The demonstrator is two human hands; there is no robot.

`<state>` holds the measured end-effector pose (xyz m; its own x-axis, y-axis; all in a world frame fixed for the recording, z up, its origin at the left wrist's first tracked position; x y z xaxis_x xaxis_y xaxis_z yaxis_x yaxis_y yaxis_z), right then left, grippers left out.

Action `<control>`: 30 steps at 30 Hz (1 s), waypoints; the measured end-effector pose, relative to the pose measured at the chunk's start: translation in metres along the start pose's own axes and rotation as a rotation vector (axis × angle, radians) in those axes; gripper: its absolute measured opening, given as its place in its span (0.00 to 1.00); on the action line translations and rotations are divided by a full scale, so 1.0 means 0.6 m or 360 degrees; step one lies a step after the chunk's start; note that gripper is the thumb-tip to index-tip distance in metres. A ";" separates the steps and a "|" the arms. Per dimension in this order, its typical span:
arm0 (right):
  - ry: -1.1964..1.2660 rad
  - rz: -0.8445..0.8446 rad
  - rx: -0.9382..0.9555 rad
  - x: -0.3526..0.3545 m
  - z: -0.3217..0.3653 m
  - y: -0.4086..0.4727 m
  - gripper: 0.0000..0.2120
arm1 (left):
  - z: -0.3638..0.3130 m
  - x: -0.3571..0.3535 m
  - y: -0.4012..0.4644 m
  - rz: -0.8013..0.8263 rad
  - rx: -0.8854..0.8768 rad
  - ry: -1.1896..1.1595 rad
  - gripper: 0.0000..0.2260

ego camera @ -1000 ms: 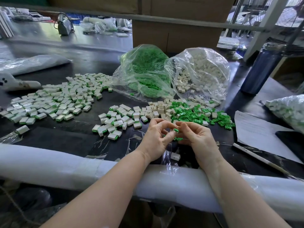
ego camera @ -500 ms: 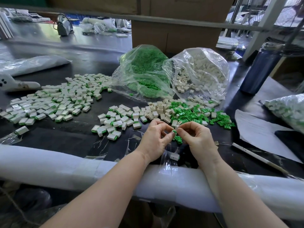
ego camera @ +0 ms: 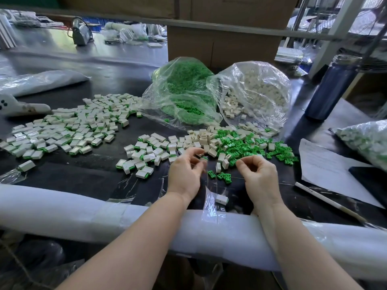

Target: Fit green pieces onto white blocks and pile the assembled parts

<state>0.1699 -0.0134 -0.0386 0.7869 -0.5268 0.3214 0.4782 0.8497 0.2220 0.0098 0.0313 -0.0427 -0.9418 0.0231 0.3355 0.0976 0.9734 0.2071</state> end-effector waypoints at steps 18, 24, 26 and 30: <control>-0.0367 -0.0379 -0.0355 0.026 -0.037 0.018 0.11 | 0.008 0.002 0.003 0.0028 0.0100 0.0735 0.19; -0.0479 -0.0316 -0.0379 0.022 -0.030 0.015 0.12 | 0.000 -0.001 0.000 0.0022 -0.0136 0.0769 0.15; -0.0535 -0.0279 -0.0355 0.020 -0.026 0.013 0.13 | -0.002 -0.013 -0.002 0.0149 -0.0264 0.0852 0.16; -0.0710 -0.0199 -0.0369 0.016 -0.026 0.013 0.12 | 0.003 -0.036 -0.003 0.0470 -0.0389 0.1013 0.26</control>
<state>0.1872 -0.0114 -0.0484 0.4994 -0.5395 0.6779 0.6717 0.7353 0.0904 0.0292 0.0295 -0.0519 -0.5038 0.0672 0.8612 0.4570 0.8668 0.1996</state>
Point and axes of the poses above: each hand's wrist, its own y-axis towards the middle knuckle, its own x-axis out of the back of the hand, z = x × y, the point moved 3 cm from there along y, towards the middle knuckle, and after that the axes turned 2 degrees about -x, right-handed, at the moved point
